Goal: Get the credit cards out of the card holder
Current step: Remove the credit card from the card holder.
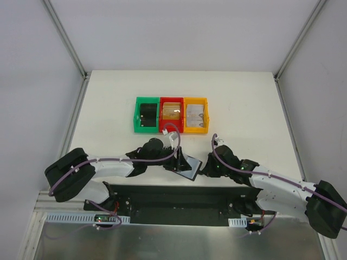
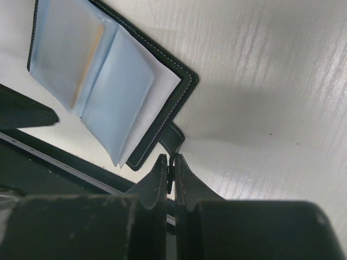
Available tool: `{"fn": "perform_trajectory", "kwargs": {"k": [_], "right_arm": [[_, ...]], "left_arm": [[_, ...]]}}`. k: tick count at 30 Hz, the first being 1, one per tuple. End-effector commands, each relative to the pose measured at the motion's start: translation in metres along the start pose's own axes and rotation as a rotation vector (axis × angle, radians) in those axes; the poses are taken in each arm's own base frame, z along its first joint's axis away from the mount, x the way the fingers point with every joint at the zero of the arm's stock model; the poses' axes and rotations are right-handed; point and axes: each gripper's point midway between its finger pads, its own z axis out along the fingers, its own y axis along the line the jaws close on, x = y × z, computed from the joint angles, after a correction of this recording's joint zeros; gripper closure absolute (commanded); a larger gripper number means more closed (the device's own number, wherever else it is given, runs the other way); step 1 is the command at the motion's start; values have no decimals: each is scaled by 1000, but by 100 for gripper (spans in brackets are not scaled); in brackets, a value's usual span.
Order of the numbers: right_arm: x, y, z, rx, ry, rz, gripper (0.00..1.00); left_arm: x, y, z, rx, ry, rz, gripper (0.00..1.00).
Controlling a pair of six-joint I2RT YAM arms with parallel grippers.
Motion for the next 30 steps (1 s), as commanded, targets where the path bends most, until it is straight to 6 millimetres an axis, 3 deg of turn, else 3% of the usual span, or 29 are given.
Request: {"fn": "perform_trajectory", "kwargs": {"k": [1, 5, 9, 30], "right_arm": [[-2, 0, -1, -5, -23, 4, 99], [-2, -1, -1, -3, -25, 3, 100], [-3, 0, -1, -3, -27, 3, 100], [-3, 2, 0, -6, -16, -13, 99]], "left_arm": [[-24, 9, -20, -86, -177, 24, 37], [-26, 44, -40, -234, -252, -60, 34], [-25, 56, -42, -290, -247, -84, 31], [-16, 55, -19, -265, -141, -71, 34]]}}
